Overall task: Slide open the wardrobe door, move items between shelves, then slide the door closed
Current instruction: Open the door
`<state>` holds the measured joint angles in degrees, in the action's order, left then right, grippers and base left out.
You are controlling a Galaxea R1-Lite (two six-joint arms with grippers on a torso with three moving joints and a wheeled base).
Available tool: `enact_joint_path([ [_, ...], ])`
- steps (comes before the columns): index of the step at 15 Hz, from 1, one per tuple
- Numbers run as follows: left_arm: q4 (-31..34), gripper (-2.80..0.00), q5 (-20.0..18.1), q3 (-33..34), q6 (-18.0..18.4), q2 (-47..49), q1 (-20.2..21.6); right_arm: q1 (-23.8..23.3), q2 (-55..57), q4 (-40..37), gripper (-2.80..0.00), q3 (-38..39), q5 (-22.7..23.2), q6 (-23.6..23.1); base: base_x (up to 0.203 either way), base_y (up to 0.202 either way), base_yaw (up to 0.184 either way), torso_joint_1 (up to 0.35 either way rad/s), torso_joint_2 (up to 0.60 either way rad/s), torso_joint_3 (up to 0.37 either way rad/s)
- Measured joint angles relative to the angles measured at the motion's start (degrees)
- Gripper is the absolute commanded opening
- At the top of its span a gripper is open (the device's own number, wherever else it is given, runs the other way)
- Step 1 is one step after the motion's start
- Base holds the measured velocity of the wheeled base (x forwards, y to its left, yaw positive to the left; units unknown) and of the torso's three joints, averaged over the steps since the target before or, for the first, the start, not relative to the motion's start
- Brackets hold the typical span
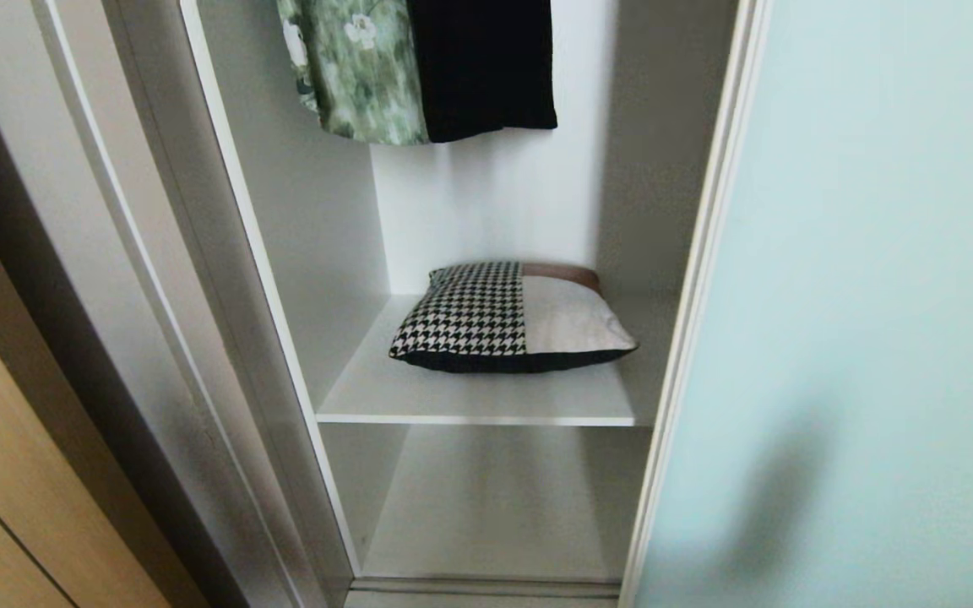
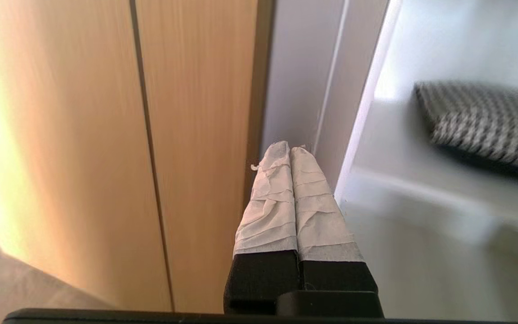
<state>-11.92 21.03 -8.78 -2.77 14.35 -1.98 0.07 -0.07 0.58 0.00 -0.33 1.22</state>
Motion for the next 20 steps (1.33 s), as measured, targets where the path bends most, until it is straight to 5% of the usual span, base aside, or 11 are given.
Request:
enact_joint_path([
  [4, 6.95, -2.8, -8.17, 6.63, -1.03, -11.06, 1.35, 0.0, 0.0, 0.03, -2.8, 0.0, -0.02, 0.0, 0.0, 0.0, 0.0, 0.0, 0.0, 0.0],
  [7, 13.46, -2.8, -22.78, 6.99, -1.4, -13.46, 1.57, 0.0, 0.0, 0.0, -2.8, 0.0, -0.02, -0.02, 0.0, 0.0, 0.0, 0.0, 0.0, 0.0],
  [9, 15.82, -2.8, -24.6, 6.58, -6.93, -14.06, 1.65, 0.0, 0.0, 0.0, -2.8, 0.0, 0.02, -0.02, 0.0, 0.0, 0.0, 0.0, 0.0, 0.0],
  [11, 15.95, -2.8, -21.79, 6.53, -13.1, -14.3, 1.65, 0.0, 0.0, 0.02, -2.8, 0.0, 0.0, -0.02, 0.0, 0.0, 0.0, 0.0, 0.0, 0.0],
  [13, 15.88, -2.8, -20.96, 6.5, -8.87, -14.35, 1.65, 0.0, 0.0, 0.02, -2.8, 0.0, 0.0, -0.03, 0.0, 0.0, 0.0, 0.0, 0.0, 0.0],
  [16, 13.66, -2.8, -22.36, 7.7, 8.15, -14.38, 1.65, 0.0, 0.0, 0.02, -2.8, 0.0, -0.02, -0.01, 0.0, 0.0, 0.0, 0.0, 0.0, 0.0],
  [20, 12.23, -2.8, -22.42, 8.63, 8.57, -14.45, 1.71, 0.0, 0.0, 0.01, -2.8, 0.0, -0.02, -0.02, 0.0, 0.0, 0.0, 0.0, 0.0, 0.0],
])
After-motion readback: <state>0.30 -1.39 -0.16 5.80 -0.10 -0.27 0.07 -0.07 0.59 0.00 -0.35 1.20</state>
